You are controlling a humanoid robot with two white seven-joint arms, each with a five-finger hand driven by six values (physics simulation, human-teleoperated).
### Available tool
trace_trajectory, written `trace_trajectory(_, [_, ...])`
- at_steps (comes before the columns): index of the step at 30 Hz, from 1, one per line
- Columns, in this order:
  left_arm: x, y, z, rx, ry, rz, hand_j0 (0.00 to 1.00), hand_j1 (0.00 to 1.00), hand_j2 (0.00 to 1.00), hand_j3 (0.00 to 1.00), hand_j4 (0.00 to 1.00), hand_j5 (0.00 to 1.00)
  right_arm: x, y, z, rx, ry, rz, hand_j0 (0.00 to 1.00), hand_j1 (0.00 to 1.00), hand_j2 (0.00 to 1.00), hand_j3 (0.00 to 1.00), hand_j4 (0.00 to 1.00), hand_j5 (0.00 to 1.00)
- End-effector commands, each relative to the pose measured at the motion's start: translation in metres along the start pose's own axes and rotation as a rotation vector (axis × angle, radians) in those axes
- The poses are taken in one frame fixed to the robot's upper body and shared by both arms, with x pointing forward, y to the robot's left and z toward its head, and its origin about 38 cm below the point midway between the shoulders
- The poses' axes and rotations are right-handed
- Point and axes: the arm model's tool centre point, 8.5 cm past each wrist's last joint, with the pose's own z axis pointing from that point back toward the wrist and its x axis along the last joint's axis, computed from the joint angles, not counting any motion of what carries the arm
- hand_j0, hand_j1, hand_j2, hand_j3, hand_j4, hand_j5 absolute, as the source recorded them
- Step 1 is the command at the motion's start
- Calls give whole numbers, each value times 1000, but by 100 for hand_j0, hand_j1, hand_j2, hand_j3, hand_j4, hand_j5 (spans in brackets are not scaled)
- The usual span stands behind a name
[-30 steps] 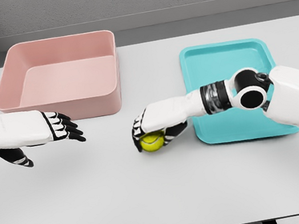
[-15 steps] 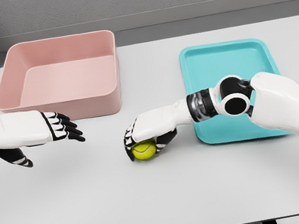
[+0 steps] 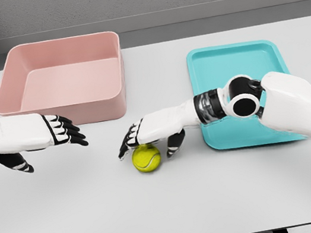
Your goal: Put the tennis from the blue tray into the pink basket with both arms
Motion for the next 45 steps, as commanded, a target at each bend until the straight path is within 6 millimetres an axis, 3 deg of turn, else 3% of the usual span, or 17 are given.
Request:
trace_trajectory(1, [0,1,1,5,1,4,100,100,100,100,100,100,-8,1,20,0,34,3,100,100,100,100,100,100])
trace_trajectory(4, [0,2,1,10,1,2,100,100,100,100,100,100,-22,-16,75,7,102,75,100,100,100,100,100,100])
trace_trajectory(6, [0,4,-1,15,-5,0,100,100,100,100,100,100,-31,-14,115,13,157,91,100,100,100,100,100,100])
trace_trajectory(7, [2,8,-8,24,-24,-7,100,100,100,100,100,100,-35,-19,136,-7,190,102,100,100,100,100,100,100])
trace_trajectory(8, [5,12,-17,34,-47,-17,100,100,100,100,100,100,-38,-23,145,-25,212,102,100,100,100,100,100,100])
trace_trajectory(9, [8,18,-28,47,-76,-27,100,100,100,100,100,100,-42,-18,165,-26,254,93,100,100,100,100,100,100])
trace_trajectory(11, [22,33,-61,83,-169,-55,100,100,100,100,100,100,-48,-25,209,-141,344,97,100,100,100,100,100,100])
trace_trajectory(14, [32,49,-80,112,-227,-90,100,100,100,100,100,100,-64,-18,228,-178,410,52,100,100,100,100,100,100])
trace_trajectory(16, [32,49,-83,99,-216,-117,100,100,100,100,100,100,-77,-10,244,-195,466,12,100,100,100,100,100,100])
trace_trajectory(19, [31,44,-88,63,-186,-165,100,100,100,100,100,100,-78,-13,250,-216,479,13,100,100,100,100,100,100])
trace_trajectory(22, [44,54,-108,97,-257,-168,100,100,100,100,100,100,-78,-13,248,-216,474,14,100,100,100,100,100,100])
trace_trajectory(28, [50,62,-109,152,-320,-98,100,100,100,100,100,100,-78,-10,246,-215,472,8,100,100,100,100,100,100])
trace_trajectory(29, [50,64,-118,150,-300,-74,100,100,100,100,100,100,-78,-11,246,-215,470,8,100,100,100,100,100,100])
trace_trajectory(33, [42,61,-138,114,-192,-29,100,100,100,100,100,100,-78,-11,247,-213,473,8,100,100,100,100,100,100])
trace_trajectory(36, [33,48,-146,79,-133,31,100,100,100,100,100,100,-78,-11,248,-212,475,9,100,100,100,100,100,100])
trace_trajectory(39, [37,39,-150,66,-139,32,100,100,100,100,100,100,-77,-12,248,-213,474,11,100,100,100,100,100,100])
trace_trajectory(45, [50,47,-168,85,-191,22,100,100,100,100,100,100,-77,-12,249,-215,475,13,100,100,100,100,100,100])
